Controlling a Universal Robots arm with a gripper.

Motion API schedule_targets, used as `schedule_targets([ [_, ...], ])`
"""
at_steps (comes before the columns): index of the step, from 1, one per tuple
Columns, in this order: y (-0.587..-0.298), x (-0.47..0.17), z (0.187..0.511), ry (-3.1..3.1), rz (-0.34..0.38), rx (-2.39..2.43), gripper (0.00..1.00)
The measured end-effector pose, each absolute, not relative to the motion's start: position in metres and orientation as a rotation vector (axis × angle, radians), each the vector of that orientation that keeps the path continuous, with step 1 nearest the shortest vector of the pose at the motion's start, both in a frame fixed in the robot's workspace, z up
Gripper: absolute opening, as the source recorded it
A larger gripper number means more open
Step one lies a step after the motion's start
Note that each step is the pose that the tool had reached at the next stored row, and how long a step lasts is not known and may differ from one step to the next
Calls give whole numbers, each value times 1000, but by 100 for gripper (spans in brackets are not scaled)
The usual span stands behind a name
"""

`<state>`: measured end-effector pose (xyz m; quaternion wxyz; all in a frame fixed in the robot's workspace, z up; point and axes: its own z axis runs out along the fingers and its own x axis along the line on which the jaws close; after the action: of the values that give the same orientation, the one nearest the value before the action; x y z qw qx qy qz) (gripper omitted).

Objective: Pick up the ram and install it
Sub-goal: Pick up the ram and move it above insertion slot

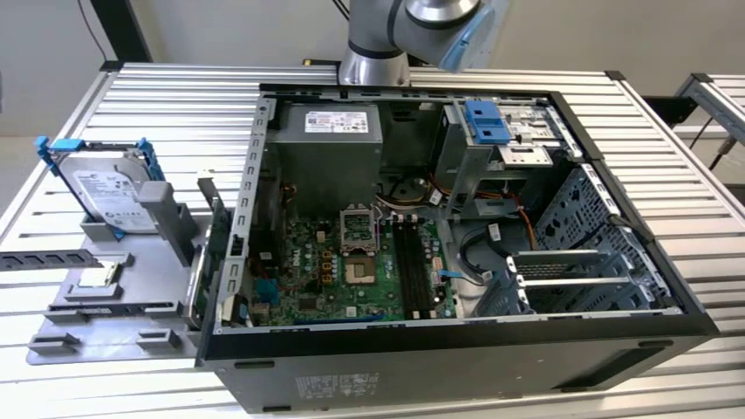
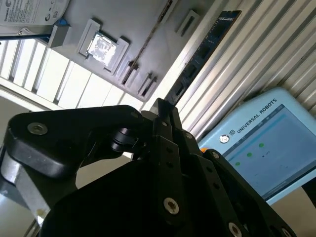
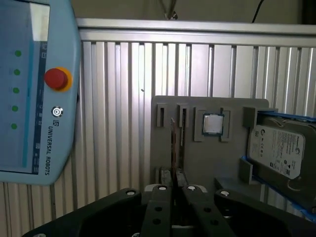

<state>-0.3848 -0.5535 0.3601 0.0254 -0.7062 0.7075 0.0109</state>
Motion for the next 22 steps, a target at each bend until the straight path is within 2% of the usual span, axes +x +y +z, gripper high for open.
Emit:
schedule_targets([
  [22, -553, -385, 373, 2187, 34, -2183, 0],
])
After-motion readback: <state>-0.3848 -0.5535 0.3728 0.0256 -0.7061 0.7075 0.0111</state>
